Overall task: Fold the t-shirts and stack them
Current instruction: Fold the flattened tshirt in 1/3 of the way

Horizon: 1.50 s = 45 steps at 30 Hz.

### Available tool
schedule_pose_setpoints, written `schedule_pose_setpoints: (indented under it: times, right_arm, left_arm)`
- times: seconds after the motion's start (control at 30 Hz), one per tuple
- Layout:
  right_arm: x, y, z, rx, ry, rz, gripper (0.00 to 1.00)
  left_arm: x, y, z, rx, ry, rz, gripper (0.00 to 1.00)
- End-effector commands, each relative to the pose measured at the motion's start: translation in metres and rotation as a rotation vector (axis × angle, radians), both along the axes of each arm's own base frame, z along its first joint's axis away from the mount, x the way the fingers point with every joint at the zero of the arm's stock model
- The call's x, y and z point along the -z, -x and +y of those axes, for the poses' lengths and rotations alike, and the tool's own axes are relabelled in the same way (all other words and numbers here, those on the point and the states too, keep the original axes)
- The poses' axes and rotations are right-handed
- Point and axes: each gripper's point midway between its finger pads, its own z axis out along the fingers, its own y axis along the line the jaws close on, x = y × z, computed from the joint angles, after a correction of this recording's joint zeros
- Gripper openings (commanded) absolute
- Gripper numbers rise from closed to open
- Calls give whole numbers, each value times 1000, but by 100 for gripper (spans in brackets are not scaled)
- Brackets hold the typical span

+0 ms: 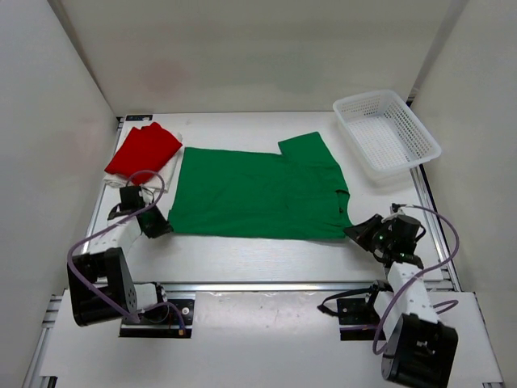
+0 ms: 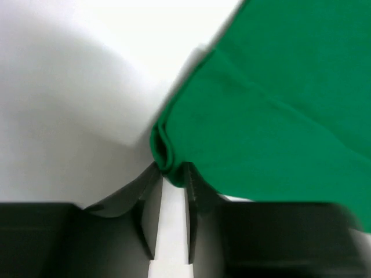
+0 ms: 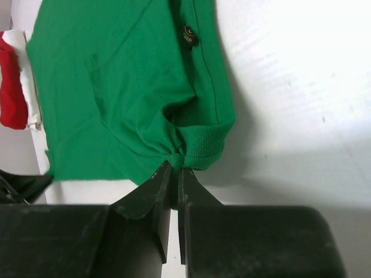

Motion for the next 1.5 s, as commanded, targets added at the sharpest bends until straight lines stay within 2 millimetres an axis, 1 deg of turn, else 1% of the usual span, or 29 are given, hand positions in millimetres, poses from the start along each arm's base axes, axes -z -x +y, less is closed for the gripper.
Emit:
schedule_pose_setpoints:
  times: [0.0,0.07,0.13,0.17,0.2,0.23,0.27,0.37,0.4,0.5,0.57,0.6,0.63,0.67,0.7,0.77,0.8,0.83,0.9,0.93,1.0,1.03,1.07,1.1,1.13,1.17,1.27,1.37,1.47]
  right_arm:
    - [10,23,10,-3,-40,47,2]
    - [9,27,15,7,-34,61,1]
    - [15,29,9,56,5,83,1]
    - [13,30,11,52,5,74,1]
    - [13,29,8,72,19,81,6]
    - [12,28,6,79,31,80,18]
    - [11,27,5,82,33,76,28]
    - [1,22,0,81,52,57,45]
    - [-4,20,2,64,64,37,46]
    - [-26,10,-2,43,157,-20,49]
    - [-43,2,2,0,242,-50,43]
    - [-49,-2,3,-11,274,-68,35]
    - [-45,-1,16,-75,289,-54,24]
    - [-43,-2,31,-138,304,-50,20]
    - [-43,-5,39,-162,309,-55,13]
    - [-21,-2,61,-261,339,4,5]
    - [-17,-6,65,-270,324,1,1]
    - [-4,-6,63,-271,325,44,0]
    - [14,-4,58,-247,261,90,0]
    - [16,-6,52,-222,252,93,0]
    - [30,0,37,-165,253,124,0]
    - [33,1,28,-130,263,128,0]
    - [36,4,22,-116,262,132,0]
    - [41,9,16,-103,261,155,0]
    - [43,12,14,-98,257,164,0]
    - [45,13,9,-89,257,167,0]
    - [51,23,13,-77,228,181,1]
    - [41,21,17,-97,223,160,1]
    - [0,1,31,-153,245,70,9]
  left_arm:
    - [1,25,8,-28,-72,47,36]
    - [-9,24,17,-59,-133,17,40]
    - [-10,26,14,-45,-158,21,47]
    - [-8,28,13,-57,-153,21,68]
    - [-11,26,17,-72,-151,16,93]
    - [-11,26,19,-79,-135,19,98]
    - [-16,24,19,-74,-136,11,99]
    - [-35,11,14,-59,-124,-64,98]
    - [-47,4,12,-50,-130,-115,99]
    - [-78,-18,-26,99,-114,-257,98]
    - [-87,-21,-61,200,-69,-314,84]
    - [-86,-20,-82,260,-42,-327,80]
    - [-79,-20,-92,275,-16,-314,70]
    - [-68,-11,-110,325,3,-286,65]
    - [-60,-8,-131,378,34,-270,65]
    - [-41,1,-153,417,105,-215,63]
    - [-33,4,-167,457,149,-199,62]
    - [-24,5,-172,453,176,-182,62]
    - [-15,7,-174,443,201,-159,62]
    - [-12,6,-173,439,202,-163,61]
    - [-5,2,-155,356,227,-150,61]
    - [2,5,-144,314,253,-131,61]
    - [9,12,-142,304,289,-112,62]
    - [21,16,-125,241,302,-78,61]
    - [23,15,-114,193,328,-72,61]
    - [32,27,-112,175,352,-30,61]
    - [34,38,-112,165,398,-4,62]
    - [32,55,-113,195,408,37,63]
    - [11,55,-126,276,386,-5,64]
